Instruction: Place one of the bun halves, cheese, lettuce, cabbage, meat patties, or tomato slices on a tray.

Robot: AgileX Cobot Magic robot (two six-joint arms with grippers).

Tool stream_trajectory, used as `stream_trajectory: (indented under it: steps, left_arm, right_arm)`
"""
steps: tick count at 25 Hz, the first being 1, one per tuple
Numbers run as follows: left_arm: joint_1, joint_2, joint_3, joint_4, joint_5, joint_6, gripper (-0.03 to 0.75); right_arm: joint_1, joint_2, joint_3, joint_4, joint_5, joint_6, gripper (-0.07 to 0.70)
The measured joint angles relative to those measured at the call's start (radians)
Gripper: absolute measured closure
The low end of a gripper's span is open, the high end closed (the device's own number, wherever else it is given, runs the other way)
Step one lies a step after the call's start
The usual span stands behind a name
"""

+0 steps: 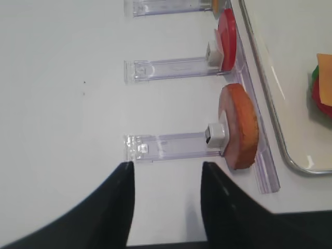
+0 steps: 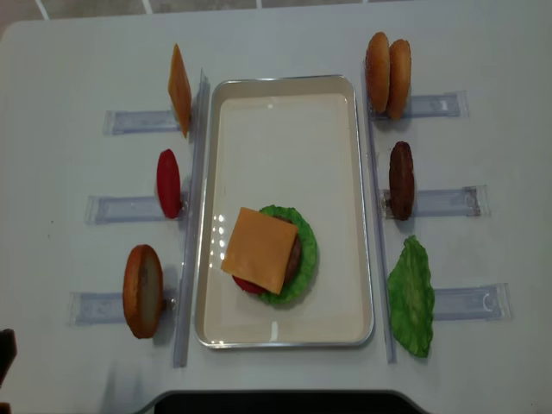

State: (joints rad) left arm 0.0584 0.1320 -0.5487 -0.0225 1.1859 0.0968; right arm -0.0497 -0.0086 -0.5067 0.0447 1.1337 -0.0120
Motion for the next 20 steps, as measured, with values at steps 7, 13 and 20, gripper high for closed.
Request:
stream_trajectory:
  steps: [7, 13, 20]
  left_arm:
    - [0.000, -0.114, 0.042, -0.010, -0.024, 0.000, 0.388]
    - [0.000, -0.149, 0.058, -0.010, -0.033, 0.000, 0.388]
    - [0.000, -0.149, 0.070, -0.008, -0.059, 0.000, 0.388]
  right_arm:
    - [0.000, 0.000, 0.000, 0.000, 0.000, 0.000, 0.341]
    - [0.000, 0.000, 0.000, 0.000, 0.000, 0.000, 0.341]
    - [0.000, 0.000, 0.000, 0.000, 0.000, 0.000, 0.341]
